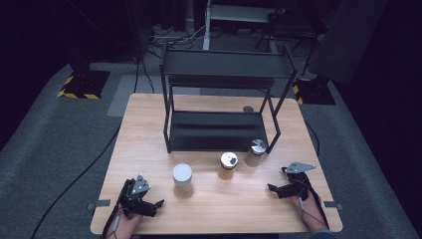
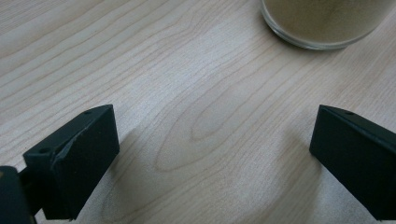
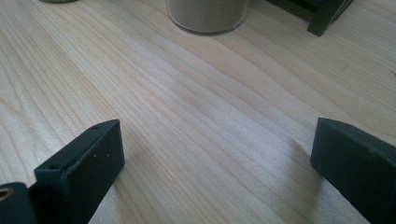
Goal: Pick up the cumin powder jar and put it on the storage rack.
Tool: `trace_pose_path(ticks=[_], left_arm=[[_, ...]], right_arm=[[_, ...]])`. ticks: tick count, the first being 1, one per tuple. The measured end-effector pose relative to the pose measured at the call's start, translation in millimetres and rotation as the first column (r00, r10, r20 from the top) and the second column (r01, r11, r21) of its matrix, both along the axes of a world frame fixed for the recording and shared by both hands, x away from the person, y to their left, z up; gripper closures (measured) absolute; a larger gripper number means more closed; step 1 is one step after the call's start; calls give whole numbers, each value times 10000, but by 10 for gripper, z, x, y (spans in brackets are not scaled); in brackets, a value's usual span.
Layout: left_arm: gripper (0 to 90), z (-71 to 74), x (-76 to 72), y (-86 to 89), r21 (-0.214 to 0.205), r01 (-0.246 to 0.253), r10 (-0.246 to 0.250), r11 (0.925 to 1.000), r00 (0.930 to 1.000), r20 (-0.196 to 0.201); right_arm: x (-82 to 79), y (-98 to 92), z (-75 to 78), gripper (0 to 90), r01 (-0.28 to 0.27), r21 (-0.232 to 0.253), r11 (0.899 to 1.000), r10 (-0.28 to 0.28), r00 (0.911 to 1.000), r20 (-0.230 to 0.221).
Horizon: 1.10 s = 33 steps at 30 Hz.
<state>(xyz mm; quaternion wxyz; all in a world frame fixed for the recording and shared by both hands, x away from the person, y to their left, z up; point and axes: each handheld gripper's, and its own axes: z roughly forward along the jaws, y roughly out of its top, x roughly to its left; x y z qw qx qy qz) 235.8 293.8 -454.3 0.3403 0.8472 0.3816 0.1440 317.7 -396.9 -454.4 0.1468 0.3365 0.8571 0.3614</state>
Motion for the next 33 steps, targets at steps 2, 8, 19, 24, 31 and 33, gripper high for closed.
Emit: trace_pose_path(ticks=[2, 8, 19, 24, 31, 33], left_arm=[[5, -1, 0, 0, 3, 16, -16, 10000, 10000, 9], [5, 9, 8, 14, 16, 60, -60, 10000, 10000, -51], [31, 164, -71, 74, -336, -35, 38, 9994, 9999, 105], [34, 270, -181, 131, -774, -30, 71, 9970, 9986, 530], [35, 333, -286, 194, -1267, -57, 172, 9919, 9958, 904], [35, 351, -308, 204, -1341, -54, 188, 9910, 9949, 992]], right_arm=[[-1, 0, -1, 23, -1, -1, 10000, 1, 10000, 6], [-2, 0, -1, 23, 1, -2, 10000, -1, 10000, 8], [-8, 11, -1, 20, 140, -17, 9999, -140, 9999, 13], [-10, 12, -1, 20, 162, -17, 9999, -162, 9999, 15], [-9, 11, -1, 20, 161, -17, 9999, -161, 9999, 13], [-9, 11, -1, 20, 162, -16, 9999, -162, 9999, 14]])
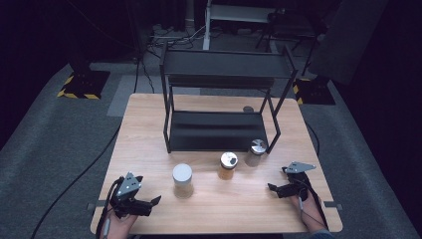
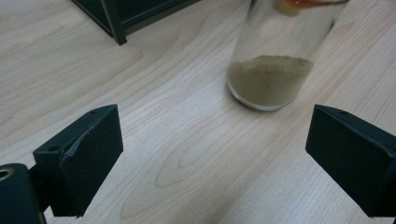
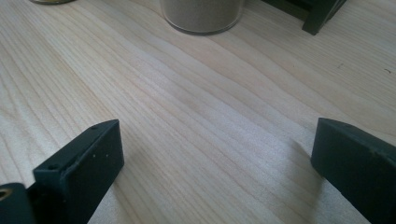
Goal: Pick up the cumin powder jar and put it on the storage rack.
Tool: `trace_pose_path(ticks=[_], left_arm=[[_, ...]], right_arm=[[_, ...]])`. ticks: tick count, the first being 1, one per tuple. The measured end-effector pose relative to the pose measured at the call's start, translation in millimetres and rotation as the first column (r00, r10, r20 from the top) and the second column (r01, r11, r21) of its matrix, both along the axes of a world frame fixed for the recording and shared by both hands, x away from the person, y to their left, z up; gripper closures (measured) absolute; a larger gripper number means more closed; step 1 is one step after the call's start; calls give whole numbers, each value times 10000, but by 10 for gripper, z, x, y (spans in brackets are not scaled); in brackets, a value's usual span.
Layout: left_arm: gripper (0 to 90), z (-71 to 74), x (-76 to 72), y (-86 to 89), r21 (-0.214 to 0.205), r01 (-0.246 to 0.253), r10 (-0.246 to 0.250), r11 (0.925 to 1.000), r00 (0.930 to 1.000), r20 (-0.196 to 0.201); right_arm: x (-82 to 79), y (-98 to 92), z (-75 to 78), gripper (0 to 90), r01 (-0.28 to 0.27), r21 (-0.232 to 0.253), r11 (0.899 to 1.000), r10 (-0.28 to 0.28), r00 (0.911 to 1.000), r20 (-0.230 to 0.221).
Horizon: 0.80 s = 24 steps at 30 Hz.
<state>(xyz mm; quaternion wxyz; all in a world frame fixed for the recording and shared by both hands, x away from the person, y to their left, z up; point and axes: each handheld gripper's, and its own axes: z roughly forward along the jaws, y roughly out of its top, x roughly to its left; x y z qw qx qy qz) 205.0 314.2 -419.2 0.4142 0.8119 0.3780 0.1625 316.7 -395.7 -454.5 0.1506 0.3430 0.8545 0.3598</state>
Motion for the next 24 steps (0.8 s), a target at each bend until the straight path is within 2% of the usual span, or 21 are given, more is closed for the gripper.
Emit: trace_pose_path(ticks=[1, 8, 13, 24], left_arm=[[35, 8, -14, 9, -77, -15, 16, 10000, 10000, 84], [39, -19, 20, 57, -442, 59, -57, 9990, 10000, 37], [40, 6, 66, -4, -361, 354, -346, 9987, 9991, 239], [43, 9, 223, -105, -496, 908, -894, 9946, 9955, 303]], right_arm=[[0, 0, 0, 20, -1, 0, 10000, 1, 10000, 0], [0, 0, 0, 20, 7, 2, 10000, -7, 10000, -1], [0, 0, -1, 20, 16, 1, 10000, -16, 10000, 9], [-2, 3, -2, 20, 77, 5, 10000, -77, 10000, 7]])
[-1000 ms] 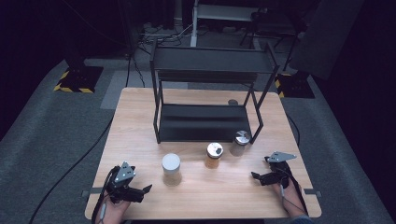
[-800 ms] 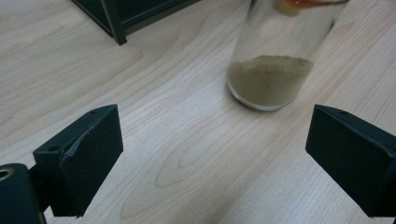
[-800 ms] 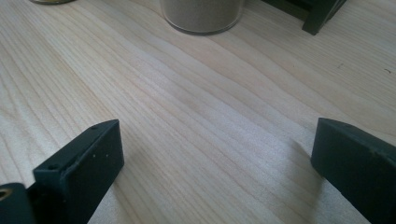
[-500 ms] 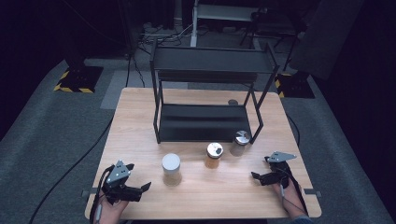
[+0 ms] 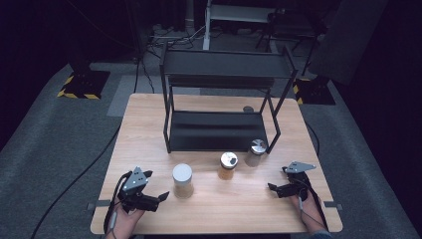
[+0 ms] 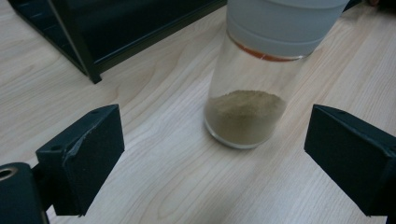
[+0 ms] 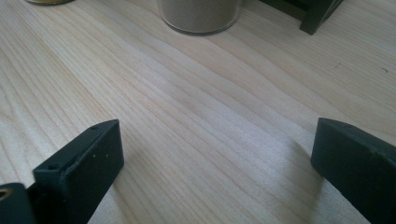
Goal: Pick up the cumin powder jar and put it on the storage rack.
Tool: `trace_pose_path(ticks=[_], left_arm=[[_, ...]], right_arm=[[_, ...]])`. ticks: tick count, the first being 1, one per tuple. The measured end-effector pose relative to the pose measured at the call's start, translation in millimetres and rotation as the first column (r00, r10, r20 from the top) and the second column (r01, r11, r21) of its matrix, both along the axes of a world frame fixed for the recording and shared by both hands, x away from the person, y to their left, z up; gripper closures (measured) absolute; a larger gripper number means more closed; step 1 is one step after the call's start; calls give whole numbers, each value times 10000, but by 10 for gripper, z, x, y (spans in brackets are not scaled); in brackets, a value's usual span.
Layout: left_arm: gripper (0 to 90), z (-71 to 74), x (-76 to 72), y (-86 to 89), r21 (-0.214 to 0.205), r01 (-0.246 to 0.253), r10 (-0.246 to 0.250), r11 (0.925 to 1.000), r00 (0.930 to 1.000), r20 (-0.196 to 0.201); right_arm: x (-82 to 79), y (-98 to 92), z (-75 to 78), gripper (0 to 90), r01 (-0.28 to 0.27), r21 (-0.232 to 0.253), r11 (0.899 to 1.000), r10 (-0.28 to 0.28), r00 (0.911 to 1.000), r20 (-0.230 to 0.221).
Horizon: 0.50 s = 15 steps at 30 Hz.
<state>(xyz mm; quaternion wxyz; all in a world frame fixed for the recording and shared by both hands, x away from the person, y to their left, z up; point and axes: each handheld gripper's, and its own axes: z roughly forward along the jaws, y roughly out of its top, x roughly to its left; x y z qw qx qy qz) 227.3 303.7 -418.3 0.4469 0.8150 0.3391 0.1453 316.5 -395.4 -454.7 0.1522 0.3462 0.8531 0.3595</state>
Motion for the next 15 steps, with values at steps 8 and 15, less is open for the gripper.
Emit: trace_pose_path(ticks=[8, 15], left_arm=[[42, 2, 124, -93, 28, 383, -384, 9993, 9993, 18], [41, 9, 224, -187, -56, 727, -726, 9973, 9973, 49]], right_arm=[[-2, 2, -1, 20, 33, 5, 10000, -33, 10000, 1], [-9, 6, -1, 19, 83, 0, 10000, -83, 10000, 4]])
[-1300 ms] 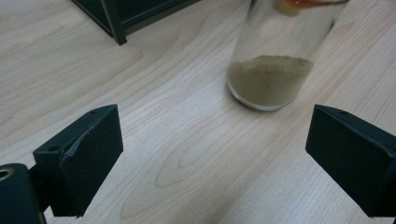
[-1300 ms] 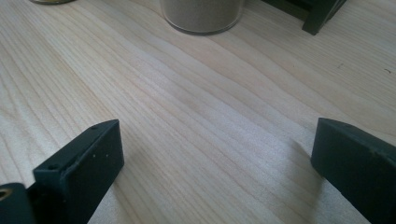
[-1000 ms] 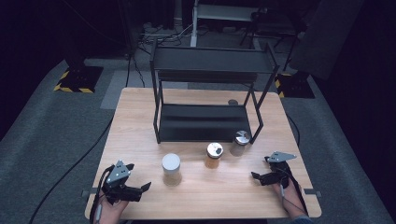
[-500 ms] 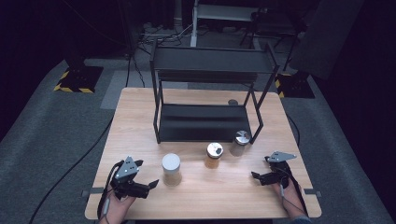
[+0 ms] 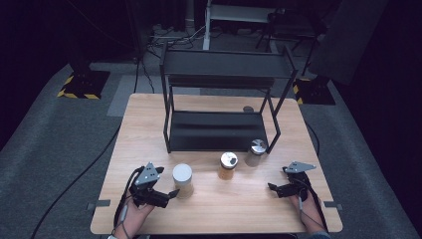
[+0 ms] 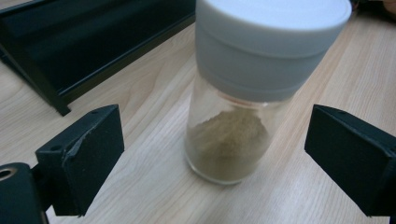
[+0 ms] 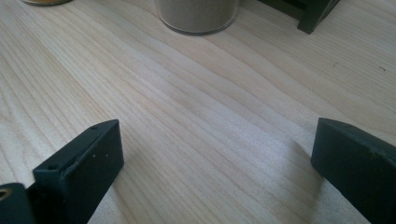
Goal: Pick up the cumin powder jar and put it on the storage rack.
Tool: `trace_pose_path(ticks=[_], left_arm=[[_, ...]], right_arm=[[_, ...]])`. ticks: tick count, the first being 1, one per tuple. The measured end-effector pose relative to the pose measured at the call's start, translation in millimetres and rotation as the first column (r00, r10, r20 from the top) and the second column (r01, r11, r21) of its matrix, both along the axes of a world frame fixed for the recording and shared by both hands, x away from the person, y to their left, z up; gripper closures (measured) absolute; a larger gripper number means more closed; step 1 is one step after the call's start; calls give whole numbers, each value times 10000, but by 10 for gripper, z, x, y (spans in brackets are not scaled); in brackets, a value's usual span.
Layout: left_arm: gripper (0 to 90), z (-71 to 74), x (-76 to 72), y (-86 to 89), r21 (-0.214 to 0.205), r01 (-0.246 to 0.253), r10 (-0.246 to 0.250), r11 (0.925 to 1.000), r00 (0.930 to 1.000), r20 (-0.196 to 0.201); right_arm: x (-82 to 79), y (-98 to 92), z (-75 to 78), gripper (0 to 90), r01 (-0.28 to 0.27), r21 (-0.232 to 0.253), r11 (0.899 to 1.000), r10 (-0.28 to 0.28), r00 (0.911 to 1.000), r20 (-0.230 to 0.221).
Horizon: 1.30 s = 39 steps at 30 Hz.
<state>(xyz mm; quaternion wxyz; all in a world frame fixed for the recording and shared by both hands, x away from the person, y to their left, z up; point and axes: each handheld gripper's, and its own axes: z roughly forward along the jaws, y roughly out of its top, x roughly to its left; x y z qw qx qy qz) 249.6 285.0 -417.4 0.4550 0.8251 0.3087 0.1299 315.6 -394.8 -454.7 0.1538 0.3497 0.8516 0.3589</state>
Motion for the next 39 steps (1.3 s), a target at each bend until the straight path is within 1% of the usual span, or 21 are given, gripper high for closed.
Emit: trace_pose_path(ticks=[3, 8, 12, 15, 18, 26, 28, 30, 31, 32, 33, 34, 35, 37, 38, 39], left_arm=[[41, 1, 54, -46, 25, 158, -158, 9999, 9999, -24], [40, 3, 122, -111, -22, 387, -387, 9992, 9992, 12], [38, 14, 169, -167, -40, 561, -560, 9984, 9984, 79], [38, 11, 218, -204, -86, 705, -705, 9975, 9975, 25], [38, 22, 244, -230, -97, 786, -785, 9969, 9969, 44], [46, 40, 269, -251, -208, 796, -795, 9966, 9968, 80], [73, 44, 267, -247, -263, 798, -796, 9965, 9968, 83], [132, 48, 274, -234, -345, 860, -858, 9957, 9963, 60], [172, 51, 285, -224, -406, 939, -938, 9948, 9956, 23], [218, 55, 286, -219, -408, 991, -990, 9942, 9951, 43], [244, 60, 274, -221, -405, 987, -984, 9943, 9951, 94], [319, 83, 247, -234, -266, 1006, -999, 9946, 9947, 258], [324, 83, 247, -234, -266, 1006, -999, 9946, 9947, 258], [326, 111, 245, -252, -98, 1020, -1018, 9947, 9944, 271], [327, 136, 245, -268, -27, 977, -976, 9952, 9950, 189], [327, 136, 245, -268, -27, 977, -976, 9952, 9950, 189]], right_arm=[[-9, 3, -1, 19, 47, 0, 10000, -47, 10000, 7], [-50, 22, 0, 20, 279, 4, 9996, -279, 9996, -1], [-61, 27, 0, 19, 331, 3, 9995, -331, 9995, -1], [-61, 26, 0, 19, 334, 5, 9994, -334, 9994, -5], [-61, 26, 0, 19, 334, 6, 9994, -334, 9994, -4], [-68, 28, 0, 19, 376, 7, 9993, -376, 9993, -11], [-68, 28, 1, 19, 375, 7, 9993, -375, 9993, -11], [-68, 28, 1, 19, 375, 5, 9993, -375, 9993, -11], [-68, 28, 1, 19, 375, 7, 9993, -375, 9993, -12], [-68, 28, 0, 19, 376, 5, 9993, -376, 9993, -9], [-68, 28, 1, 19, 376, 7, 9993, -376, 9993, -11], [-68, 28, 1, 19, 376, 7, 9993, -376, 9993, -11], [-68, 28, 1, 19, 376, 7, 9993, -376, 9993, -11], [-68, 28, 1, 19, 375, 5, 9993, -375, 9993, -10], [-68, 28, 0, 19, 376, 6, 9993, -376, 9993, -9], [-68, 28, 0, 19, 376, 6, 9993, -376, 9993, -9]])
